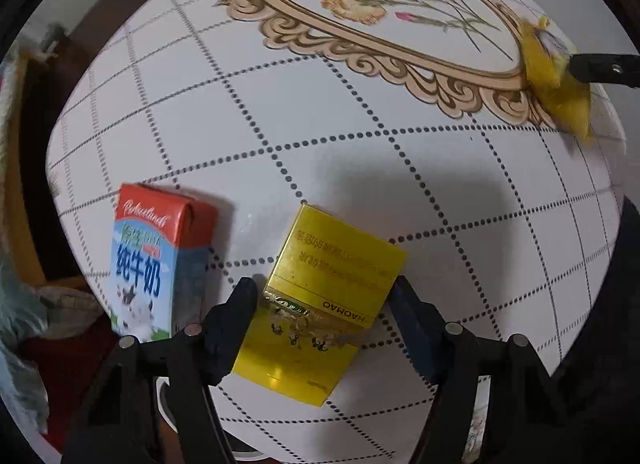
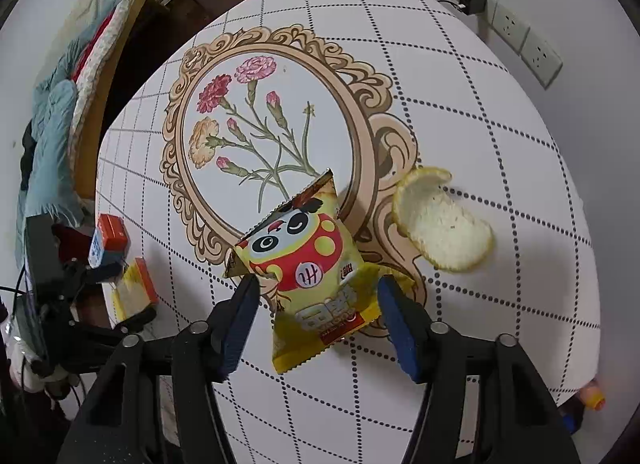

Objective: Collect trash
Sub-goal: 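Lift the yellow pack and the chip bag off the table toward the bin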

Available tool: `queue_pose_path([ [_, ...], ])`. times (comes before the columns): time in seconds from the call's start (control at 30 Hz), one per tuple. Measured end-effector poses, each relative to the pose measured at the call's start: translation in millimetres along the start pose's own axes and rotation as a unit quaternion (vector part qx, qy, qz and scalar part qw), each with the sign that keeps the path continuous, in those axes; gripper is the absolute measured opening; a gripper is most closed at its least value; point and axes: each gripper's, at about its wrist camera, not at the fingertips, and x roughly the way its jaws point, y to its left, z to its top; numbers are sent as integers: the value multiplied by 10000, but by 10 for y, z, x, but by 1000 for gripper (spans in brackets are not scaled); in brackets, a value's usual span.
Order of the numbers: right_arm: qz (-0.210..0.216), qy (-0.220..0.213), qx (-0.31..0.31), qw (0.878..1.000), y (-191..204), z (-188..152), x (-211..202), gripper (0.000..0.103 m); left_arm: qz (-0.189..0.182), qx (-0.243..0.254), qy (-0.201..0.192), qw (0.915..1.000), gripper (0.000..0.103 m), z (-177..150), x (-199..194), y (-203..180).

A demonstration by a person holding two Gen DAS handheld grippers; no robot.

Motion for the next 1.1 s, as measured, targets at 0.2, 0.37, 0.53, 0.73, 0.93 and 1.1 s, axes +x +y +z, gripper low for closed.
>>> queue_pose_path([
  [0.2,-370,-73,-745,9965,165,22,-64,89,-22,-1268,-64,9919,65,-157,-41,-134],
  [0.37,-666,197,-1429,9873,293,49,83,89,-415,-2781,-365,9590,65,-315,-108,-125],
  [0.53,-856,312,-1724,9808,304,112,263,86,-388,-2996,-439,9523,65,-424,-18,-160],
  [0.73,-674,591,-1707,9812,288,82,324,50,-29,-2369,-321,9710,66,-385,120,-413],
  [0.93,-588,1078,-2015,9718,448,-180,340,50,-62,-1764,-231,9840,69,-173,157,-621],
  [1.1,-672,948,-2033,9722,524,-157,429,62,-75,-1517,-233,9881,69,-201,197,-678],
])
